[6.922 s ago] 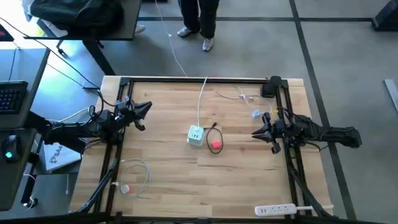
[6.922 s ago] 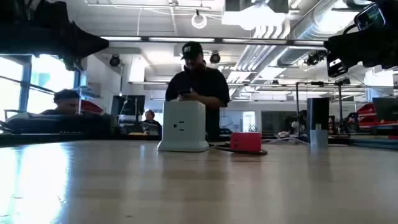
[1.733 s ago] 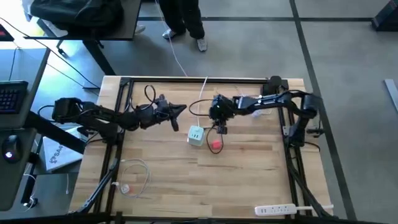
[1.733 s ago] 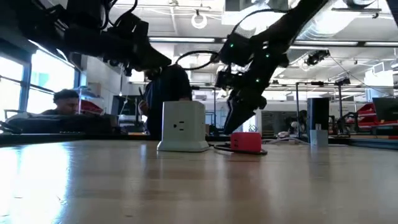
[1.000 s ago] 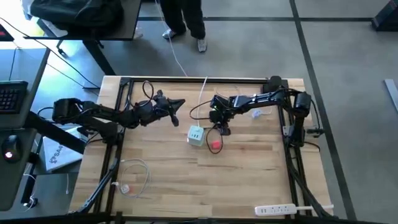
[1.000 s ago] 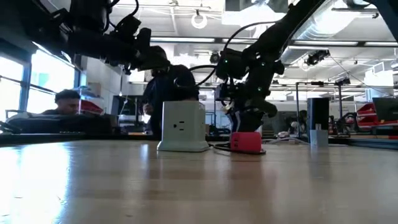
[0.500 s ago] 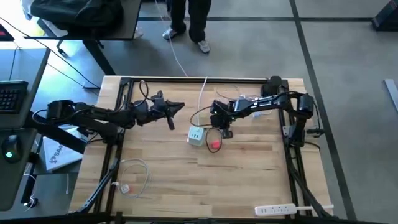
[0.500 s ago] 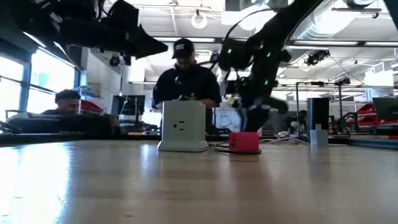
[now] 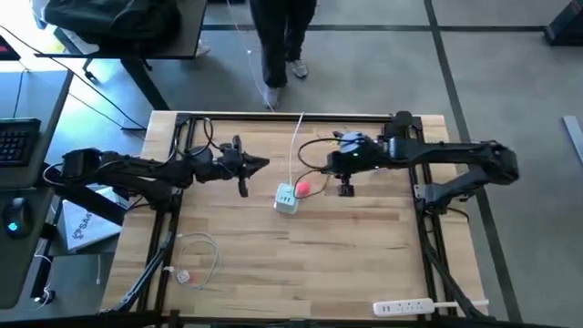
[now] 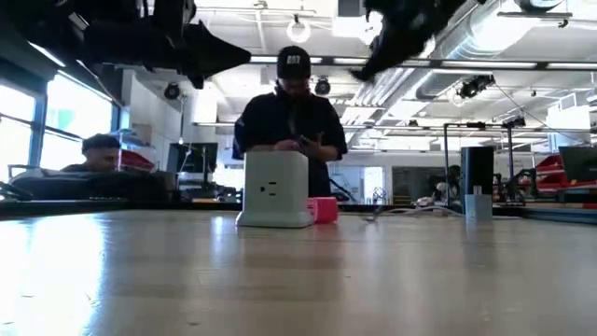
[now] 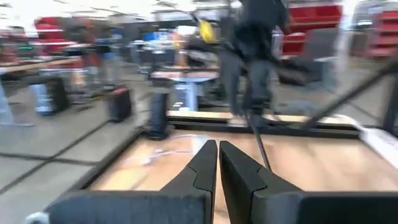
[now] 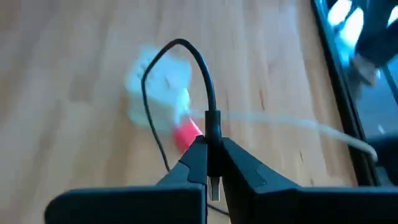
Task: Insert USB
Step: Insert the black charger cable into the pink charger adapter
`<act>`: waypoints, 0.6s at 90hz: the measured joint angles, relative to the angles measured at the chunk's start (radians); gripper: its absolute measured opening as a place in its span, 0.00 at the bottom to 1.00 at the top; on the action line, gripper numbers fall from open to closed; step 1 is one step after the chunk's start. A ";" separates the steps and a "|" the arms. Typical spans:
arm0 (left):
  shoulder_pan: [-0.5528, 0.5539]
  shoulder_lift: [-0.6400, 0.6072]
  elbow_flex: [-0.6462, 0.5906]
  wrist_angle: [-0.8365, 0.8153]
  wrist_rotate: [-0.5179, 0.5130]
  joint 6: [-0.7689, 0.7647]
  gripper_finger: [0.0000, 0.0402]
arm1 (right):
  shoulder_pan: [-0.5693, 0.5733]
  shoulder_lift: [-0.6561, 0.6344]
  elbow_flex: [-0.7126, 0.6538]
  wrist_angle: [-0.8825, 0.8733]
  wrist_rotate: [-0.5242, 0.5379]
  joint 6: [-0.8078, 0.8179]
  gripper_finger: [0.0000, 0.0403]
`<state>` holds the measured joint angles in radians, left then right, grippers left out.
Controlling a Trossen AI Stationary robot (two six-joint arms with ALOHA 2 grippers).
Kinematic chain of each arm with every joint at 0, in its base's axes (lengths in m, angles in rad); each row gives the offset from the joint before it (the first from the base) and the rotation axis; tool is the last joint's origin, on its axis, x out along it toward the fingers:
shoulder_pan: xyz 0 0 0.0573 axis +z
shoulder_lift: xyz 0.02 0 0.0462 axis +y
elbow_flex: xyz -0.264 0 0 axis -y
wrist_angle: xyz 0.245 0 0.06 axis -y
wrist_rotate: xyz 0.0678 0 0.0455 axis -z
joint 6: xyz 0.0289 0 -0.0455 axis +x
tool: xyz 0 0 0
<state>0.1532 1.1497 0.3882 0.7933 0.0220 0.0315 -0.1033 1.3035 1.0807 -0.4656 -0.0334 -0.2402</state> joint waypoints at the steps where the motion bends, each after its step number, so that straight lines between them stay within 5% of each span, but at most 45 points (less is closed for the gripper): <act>1: -0.002 0.006 0.000 0.008 0.003 0.000 0.00 | 0.004 -0.005 -0.005 0.007 -0.006 0.002 0.00; 24: -0.043 0.175 0.008 0.264 0.010 0.008 0.00 | 0.062 -0.051 -0.076 0.213 -0.093 0.021 0.00; 54: -0.102 0.316 0.100 0.351 0.010 0.164 0.01 | 0.071 -0.025 -0.082 0.336 -0.065 0.034 0.00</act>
<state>0.0517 1.4658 0.4877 1.1439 0.0315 0.1959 -0.0319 1.2790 0.9982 -0.1295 -0.0988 -0.2062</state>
